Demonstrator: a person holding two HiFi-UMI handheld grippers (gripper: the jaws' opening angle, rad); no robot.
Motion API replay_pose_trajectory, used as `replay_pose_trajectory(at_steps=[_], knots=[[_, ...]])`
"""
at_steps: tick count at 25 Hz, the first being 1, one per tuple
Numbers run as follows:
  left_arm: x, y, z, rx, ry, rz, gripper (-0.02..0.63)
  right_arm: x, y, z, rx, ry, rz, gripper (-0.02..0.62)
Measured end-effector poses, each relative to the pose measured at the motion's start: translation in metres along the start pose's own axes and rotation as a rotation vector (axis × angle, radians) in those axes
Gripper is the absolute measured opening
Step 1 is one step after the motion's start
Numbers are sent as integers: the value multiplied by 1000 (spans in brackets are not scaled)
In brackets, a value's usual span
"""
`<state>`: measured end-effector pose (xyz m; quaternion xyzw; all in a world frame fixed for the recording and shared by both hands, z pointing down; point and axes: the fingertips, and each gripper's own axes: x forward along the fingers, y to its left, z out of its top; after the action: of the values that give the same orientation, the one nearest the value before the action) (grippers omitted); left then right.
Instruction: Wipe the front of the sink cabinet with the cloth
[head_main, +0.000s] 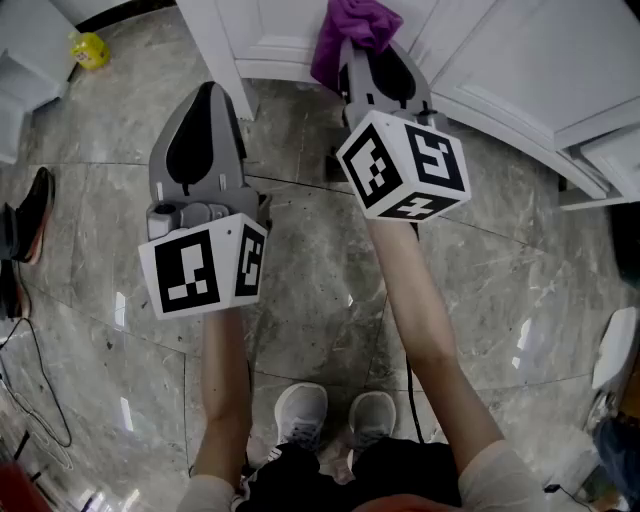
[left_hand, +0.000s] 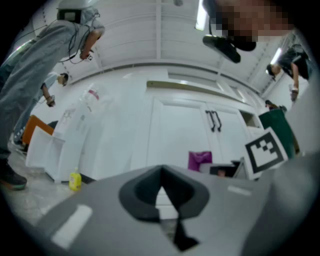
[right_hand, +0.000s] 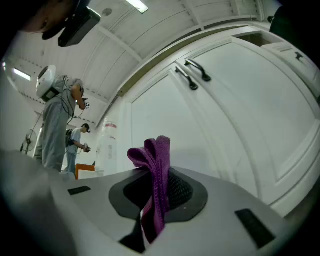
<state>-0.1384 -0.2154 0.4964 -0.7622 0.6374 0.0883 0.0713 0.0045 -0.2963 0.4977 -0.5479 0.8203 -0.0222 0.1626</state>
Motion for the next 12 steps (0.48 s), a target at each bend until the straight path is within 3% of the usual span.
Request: replay_pose_trajectory(at_steps=[6,12], knots=[[-12,35,-26,2,46,57,5,39,81,-50,-94,49,226,51],[-12,57,-32,11,57,86,5,74,108,-77,-132,66,253,51]])
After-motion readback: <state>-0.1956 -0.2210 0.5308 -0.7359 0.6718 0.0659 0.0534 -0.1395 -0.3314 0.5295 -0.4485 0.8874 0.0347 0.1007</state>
